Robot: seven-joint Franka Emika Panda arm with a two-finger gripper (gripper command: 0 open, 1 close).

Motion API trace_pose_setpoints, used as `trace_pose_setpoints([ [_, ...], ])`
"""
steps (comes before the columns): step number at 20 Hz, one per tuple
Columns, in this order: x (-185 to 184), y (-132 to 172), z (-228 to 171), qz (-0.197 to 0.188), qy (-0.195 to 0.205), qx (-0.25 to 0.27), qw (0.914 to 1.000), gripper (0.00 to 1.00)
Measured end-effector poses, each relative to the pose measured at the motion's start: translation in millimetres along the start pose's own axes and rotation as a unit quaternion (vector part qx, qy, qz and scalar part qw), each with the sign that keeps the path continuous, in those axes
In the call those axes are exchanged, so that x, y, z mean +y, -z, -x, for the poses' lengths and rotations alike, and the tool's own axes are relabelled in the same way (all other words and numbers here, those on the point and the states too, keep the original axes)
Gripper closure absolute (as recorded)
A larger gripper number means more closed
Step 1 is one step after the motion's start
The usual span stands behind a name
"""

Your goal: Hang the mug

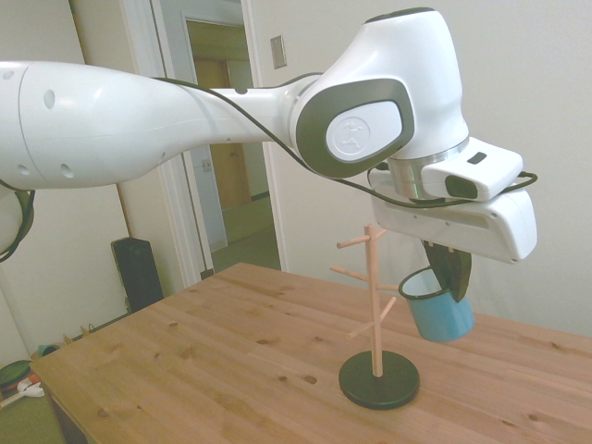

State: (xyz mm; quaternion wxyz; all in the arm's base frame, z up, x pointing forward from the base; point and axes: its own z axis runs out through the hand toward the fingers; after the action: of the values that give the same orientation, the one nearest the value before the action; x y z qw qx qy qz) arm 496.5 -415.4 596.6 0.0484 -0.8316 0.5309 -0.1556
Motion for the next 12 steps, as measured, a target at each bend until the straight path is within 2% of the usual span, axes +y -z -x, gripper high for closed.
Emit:
trace_pose_setpoints([
  [12,-24,-8,29,0.011,0.015,-0.006,0.9998,1.0],
])
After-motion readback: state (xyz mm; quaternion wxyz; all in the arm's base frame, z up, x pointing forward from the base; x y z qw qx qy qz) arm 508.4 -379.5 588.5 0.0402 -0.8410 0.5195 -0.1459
